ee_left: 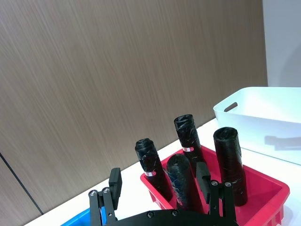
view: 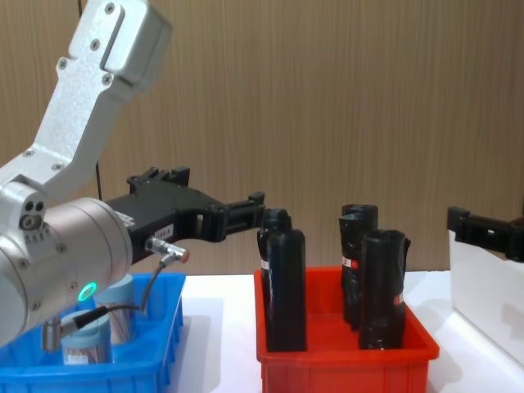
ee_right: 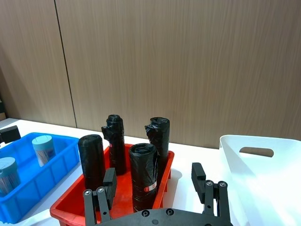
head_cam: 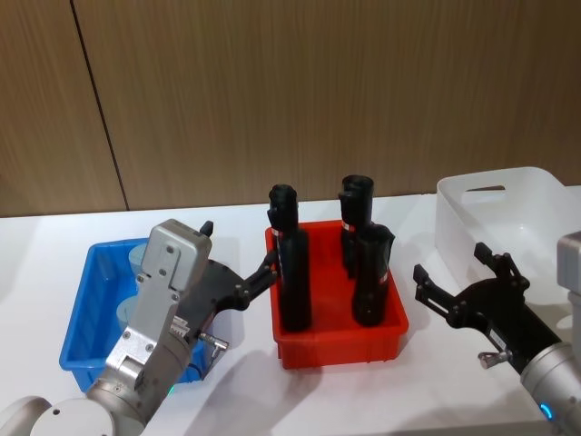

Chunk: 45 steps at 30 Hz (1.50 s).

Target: Pick the cotton swabs from the blue box and place them into the white box.

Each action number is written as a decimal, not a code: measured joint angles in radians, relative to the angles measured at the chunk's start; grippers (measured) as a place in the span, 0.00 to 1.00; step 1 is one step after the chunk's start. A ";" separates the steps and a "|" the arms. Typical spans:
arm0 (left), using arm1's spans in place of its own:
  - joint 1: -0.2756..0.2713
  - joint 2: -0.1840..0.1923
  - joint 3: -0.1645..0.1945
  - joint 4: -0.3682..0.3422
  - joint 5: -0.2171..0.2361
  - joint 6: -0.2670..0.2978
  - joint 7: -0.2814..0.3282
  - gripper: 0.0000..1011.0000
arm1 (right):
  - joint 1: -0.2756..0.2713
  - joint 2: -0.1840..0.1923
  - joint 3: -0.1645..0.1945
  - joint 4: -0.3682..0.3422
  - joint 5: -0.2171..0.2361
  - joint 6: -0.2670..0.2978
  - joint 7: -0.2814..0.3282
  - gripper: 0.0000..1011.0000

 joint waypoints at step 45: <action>0.025 -0.003 -0.057 0.012 -0.196 0.161 0.137 0.99 | 0.000 0.000 0.000 0.000 0.000 0.000 0.000 0.99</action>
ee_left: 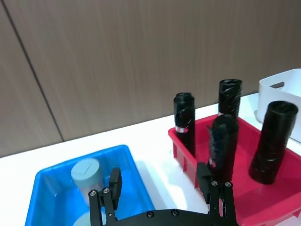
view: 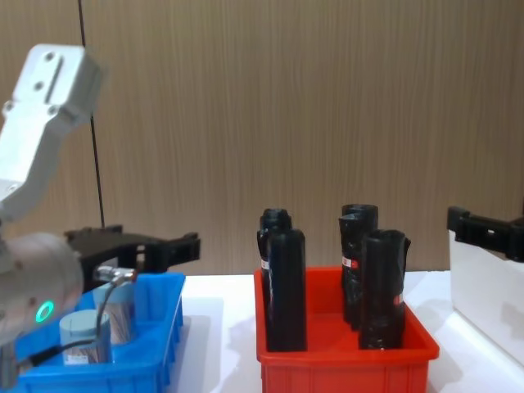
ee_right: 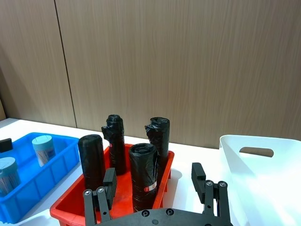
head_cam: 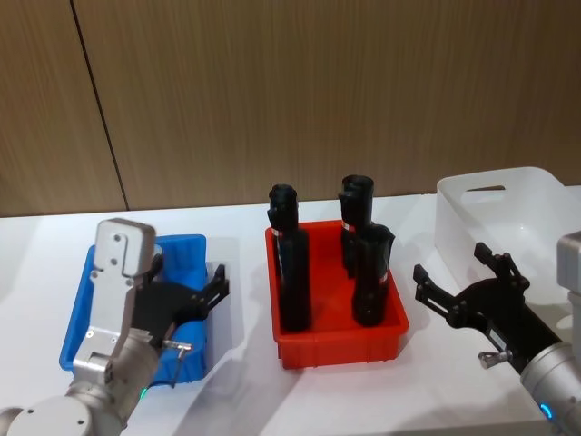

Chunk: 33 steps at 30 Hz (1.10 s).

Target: Pick the cotton swabs from the blue box and place them into the white box.

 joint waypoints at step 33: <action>0.002 0.003 -0.054 0.143 -0.091 0.022 0.057 0.99 | 0.000 0.000 0.000 0.000 0.000 0.000 0.000 0.99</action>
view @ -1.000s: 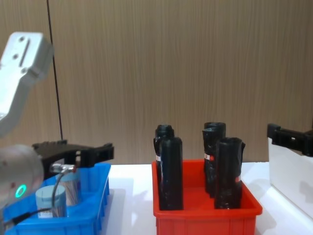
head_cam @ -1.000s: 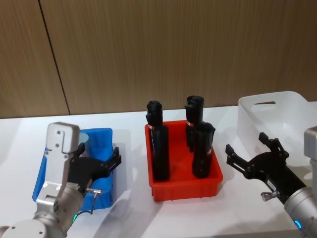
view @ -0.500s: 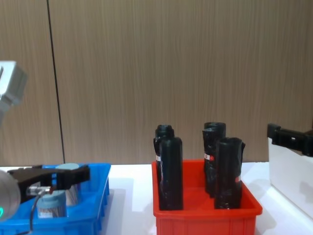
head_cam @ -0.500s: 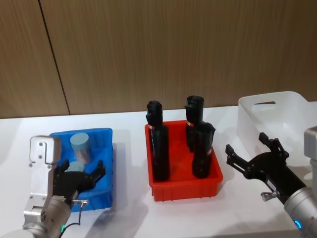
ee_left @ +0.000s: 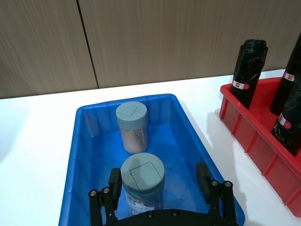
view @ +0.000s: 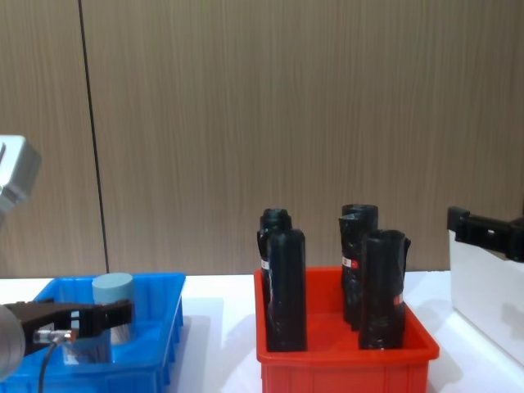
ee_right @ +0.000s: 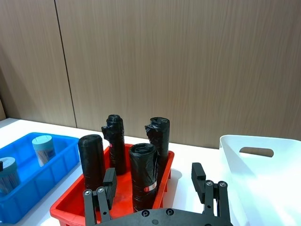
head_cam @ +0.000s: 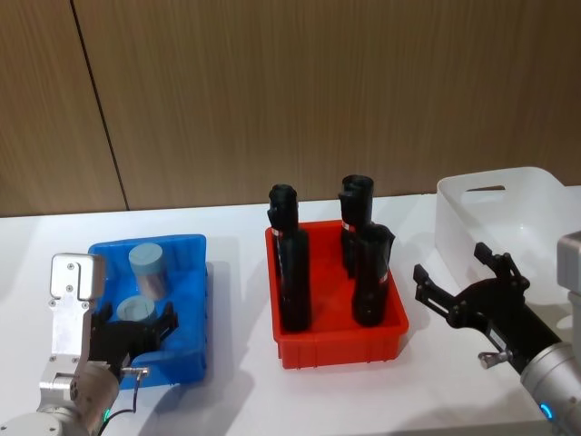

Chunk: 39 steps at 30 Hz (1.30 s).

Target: Pick the cotton swabs from the blue box and place them into the white box.

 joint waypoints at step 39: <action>-0.091 -0.039 -0.026 0.191 0.097 0.004 -0.076 0.99 | 0.000 0.000 0.000 0.000 0.000 0.000 0.000 0.99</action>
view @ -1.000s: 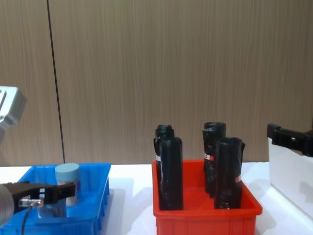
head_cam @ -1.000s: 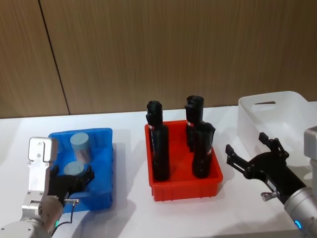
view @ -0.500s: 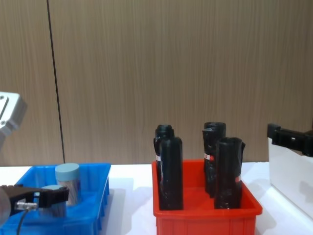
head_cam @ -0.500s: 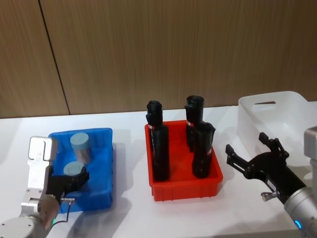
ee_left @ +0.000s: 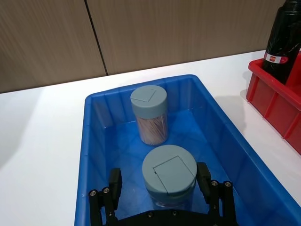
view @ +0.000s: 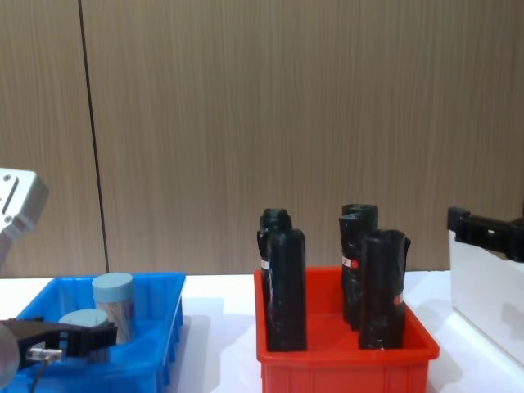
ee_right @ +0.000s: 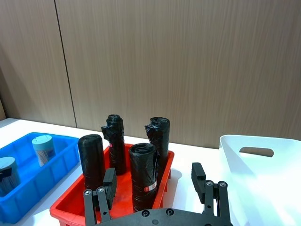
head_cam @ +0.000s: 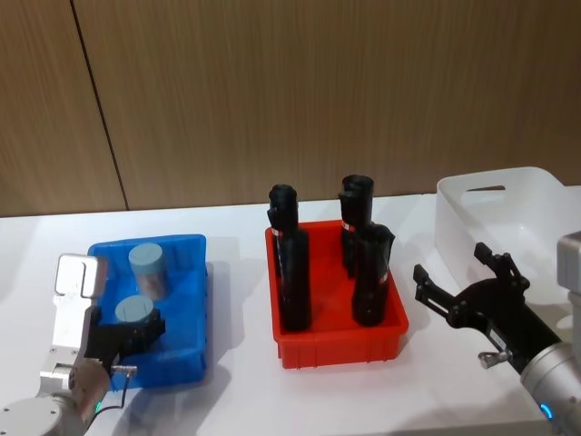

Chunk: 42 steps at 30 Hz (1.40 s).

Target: Pick the cotton swabs from the blue box and place them into the white box.

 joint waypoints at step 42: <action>-0.004 -0.008 -0.014 -0.022 0.019 -0.087 -0.103 0.66 | 0.000 0.000 0.000 0.000 0.000 0.000 0.000 0.99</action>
